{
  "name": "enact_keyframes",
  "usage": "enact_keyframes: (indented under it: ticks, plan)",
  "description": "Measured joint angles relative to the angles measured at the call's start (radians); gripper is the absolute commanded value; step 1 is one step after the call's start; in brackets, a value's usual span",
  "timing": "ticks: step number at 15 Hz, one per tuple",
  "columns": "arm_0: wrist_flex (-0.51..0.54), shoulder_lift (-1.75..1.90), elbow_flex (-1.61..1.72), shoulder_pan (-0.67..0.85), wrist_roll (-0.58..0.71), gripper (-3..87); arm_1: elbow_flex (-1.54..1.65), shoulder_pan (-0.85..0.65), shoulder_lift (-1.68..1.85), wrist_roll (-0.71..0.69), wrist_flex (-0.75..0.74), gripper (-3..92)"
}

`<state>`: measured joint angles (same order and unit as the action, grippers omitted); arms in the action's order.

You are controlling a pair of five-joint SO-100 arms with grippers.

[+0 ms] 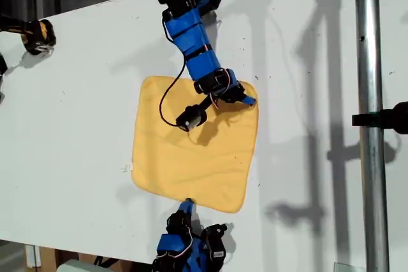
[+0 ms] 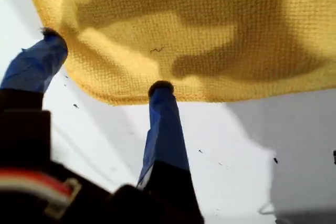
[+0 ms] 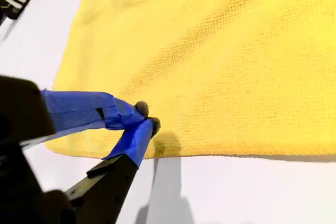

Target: Grasp corners of a towel and fold twice.

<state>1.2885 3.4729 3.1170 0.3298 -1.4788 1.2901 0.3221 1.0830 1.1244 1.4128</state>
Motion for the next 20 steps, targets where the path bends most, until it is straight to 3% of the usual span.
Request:
enact_keyframes:
  ticks: [4,5,7,8,14,16,20]
  plan:
    - [0.000,0.000,0.000,-0.008,0.000,-1.5,0.000,-0.005,-0.077,0.005,-0.017,29.8]
    - [0.000,0.000,0.000,-0.008,0.000,-1.5,-0.003,-0.005,-0.091,0.012,-0.014,25.4]
    - [0.000,0.000,0.000,-0.011,0.000,-1.5,-0.018,0.002,-0.107,0.018,-0.021,3.5]
    - [0.000,0.000,0.000,-0.009,0.000,-1.5,-0.035,0.015,-0.114,0.020,-0.023,0.7]
    - [-0.002,0.000,0.000,-0.009,-0.008,-1.5,-0.038,0.020,-0.121,0.029,-0.032,-0.1]
    - [-0.048,0.000,-0.011,-0.023,-0.012,-1.5,-0.038,0.020,-0.121,0.029,-0.034,-0.1]
    - [-0.081,-0.160,-0.210,-0.103,-0.037,-1.5,-0.038,0.018,-0.124,0.020,-0.051,-0.1]
